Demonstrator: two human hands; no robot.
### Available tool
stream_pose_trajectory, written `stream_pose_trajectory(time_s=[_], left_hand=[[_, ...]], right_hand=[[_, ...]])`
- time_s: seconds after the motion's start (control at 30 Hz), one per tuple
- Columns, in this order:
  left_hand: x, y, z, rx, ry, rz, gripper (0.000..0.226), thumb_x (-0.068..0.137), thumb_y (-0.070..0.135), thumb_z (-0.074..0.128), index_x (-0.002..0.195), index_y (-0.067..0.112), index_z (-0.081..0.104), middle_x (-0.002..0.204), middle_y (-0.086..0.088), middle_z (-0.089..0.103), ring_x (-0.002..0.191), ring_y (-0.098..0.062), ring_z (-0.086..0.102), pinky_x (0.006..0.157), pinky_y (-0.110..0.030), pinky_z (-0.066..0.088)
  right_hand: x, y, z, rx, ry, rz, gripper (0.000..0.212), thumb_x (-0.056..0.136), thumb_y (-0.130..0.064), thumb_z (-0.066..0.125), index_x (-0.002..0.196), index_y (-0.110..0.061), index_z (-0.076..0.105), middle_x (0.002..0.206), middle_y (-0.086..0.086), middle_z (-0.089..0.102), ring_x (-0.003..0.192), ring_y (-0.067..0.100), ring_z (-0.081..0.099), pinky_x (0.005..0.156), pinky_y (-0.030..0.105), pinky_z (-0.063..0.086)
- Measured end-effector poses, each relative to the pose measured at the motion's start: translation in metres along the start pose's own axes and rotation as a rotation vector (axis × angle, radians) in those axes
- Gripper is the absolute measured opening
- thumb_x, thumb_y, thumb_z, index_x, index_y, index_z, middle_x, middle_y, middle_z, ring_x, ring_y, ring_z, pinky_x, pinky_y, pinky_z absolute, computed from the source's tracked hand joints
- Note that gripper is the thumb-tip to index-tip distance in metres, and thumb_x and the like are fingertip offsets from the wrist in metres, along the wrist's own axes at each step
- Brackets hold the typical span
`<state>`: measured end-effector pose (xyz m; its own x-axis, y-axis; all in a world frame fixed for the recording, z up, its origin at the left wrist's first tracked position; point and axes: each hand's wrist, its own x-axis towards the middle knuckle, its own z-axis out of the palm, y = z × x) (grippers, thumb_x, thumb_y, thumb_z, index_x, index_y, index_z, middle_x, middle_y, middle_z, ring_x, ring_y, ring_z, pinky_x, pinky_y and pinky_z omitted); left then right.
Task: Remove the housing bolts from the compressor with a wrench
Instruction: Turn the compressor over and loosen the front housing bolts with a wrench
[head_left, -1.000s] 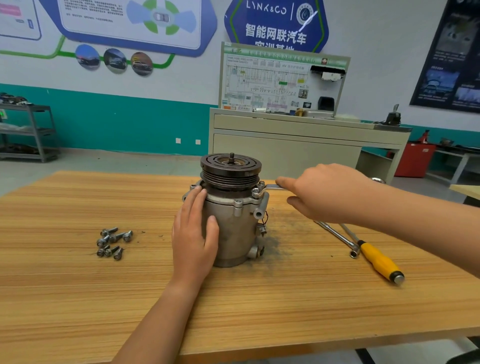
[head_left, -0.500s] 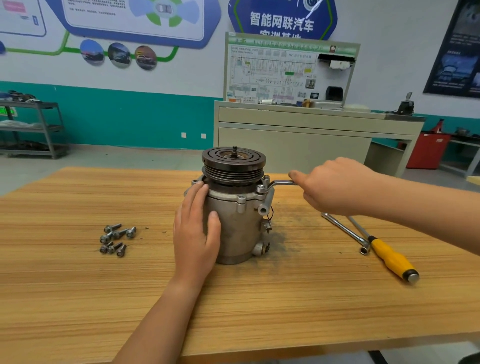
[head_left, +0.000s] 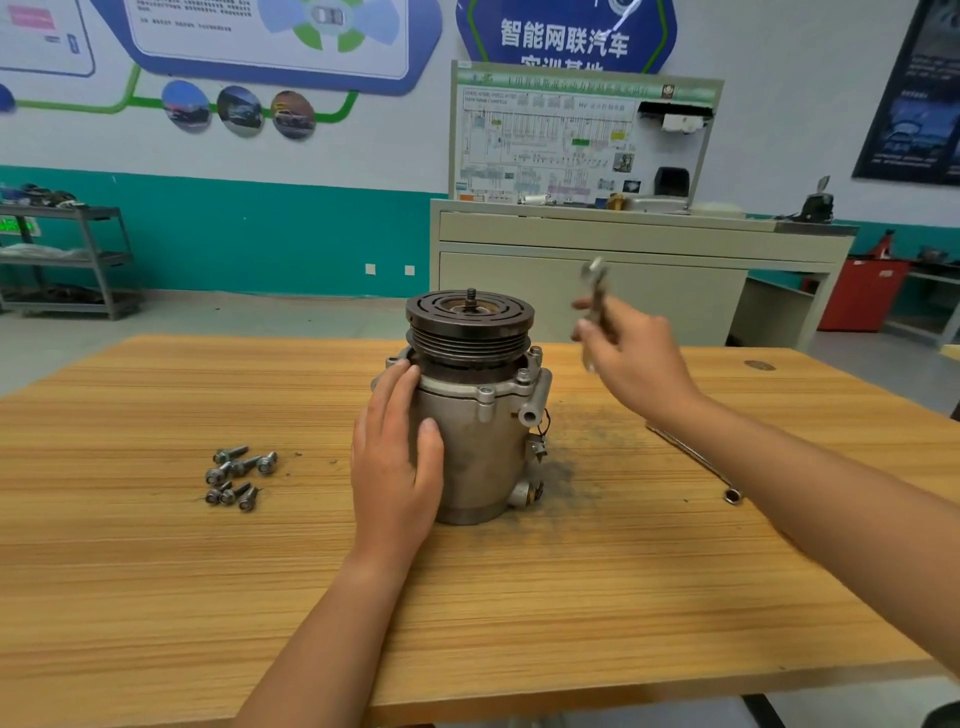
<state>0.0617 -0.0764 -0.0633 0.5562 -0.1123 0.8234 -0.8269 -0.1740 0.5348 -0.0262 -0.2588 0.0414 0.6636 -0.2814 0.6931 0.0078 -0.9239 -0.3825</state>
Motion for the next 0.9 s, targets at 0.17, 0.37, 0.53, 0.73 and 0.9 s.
stream_pose_trajectory(time_s=[0.17,0.37,0.53,0.73,0.9], left_hand=[[0.001,0.001,0.000,-0.015,0.004,-0.007,0.052,0.089,0.027,0.034,0.137,0.009,0.043,0.142,0.008,0.035,0.131,0.001,0.026,0.107,-0.006,0.013],[0.000,0.003,-0.002,-0.031,0.003,-0.010,0.052,0.089,0.028,0.034,0.137,0.010,0.043,0.141,0.010,0.034,0.130,0.006,0.024,0.106,-0.004,0.012],[0.000,0.003,-0.001,-0.025,0.000,-0.011,0.053,0.088,0.028,0.034,0.137,0.009,0.043,0.142,0.009,0.034,0.130,0.004,0.025,0.106,-0.005,0.011],[-0.001,0.004,-0.004,-0.031,-0.024,-0.020,0.055,0.088,0.031,0.033,0.138,0.010,0.042,0.142,0.011,0.032,0.130,0.006,0.023,0.104,-0.003,0.011],[-0.001,0.004,-0.004,-0.029,-0.027,-0.017,0.054,0.088,0.030,0.034,0.138,0.010,0.042,0.142,0.011,0.032,0.130,0.007,0.022,0.105,-0.004,0.011]], right_hand=[[-0.035,-0.018,-0.037,-0.188,-0.193,-0.063,0.026,0.096,-0.019,0.043,0.119,-0.019,0.055,0.059,-0.007,0.048,0.050,0.008,0.045,0.046,0.021,0.032],[-0.050,-0.037,-0.039,-0.581,-0.418,-0.015,0.033,0.097,-0.018,0.036,0.129,-0.025,0.042,0.077,0.003,0.056,0.071,0.024,0.053,0.060,0.034,0.047],[-0.042,-0.061,-0.039,-0.920,-0.474,-0.100,0.040,0.090,-0.001,0.037,0.128,-0.014,0.038,0.060,-0.002,0.033,0.049,0.013,0.030,0.039,0.024,0.024],[-0.039,-0.074,-0.032,-1.089,-0.502,-0.218,0.048,0.093,-0.004,0.036,0.139,0.003,0.021,0.064,0.003,0.042,0.046,0.018,0.030,0.036,0.027,0.024],[-0.022,-0.042,-0.044,-1.089,-0.538,-0.300,0.021,0.096,-0.018,0.030,0.115,-0.012,0.037,0.055,-0.004,0.035,0.045,0.013,0.032,0.040,0.025,0.025]])
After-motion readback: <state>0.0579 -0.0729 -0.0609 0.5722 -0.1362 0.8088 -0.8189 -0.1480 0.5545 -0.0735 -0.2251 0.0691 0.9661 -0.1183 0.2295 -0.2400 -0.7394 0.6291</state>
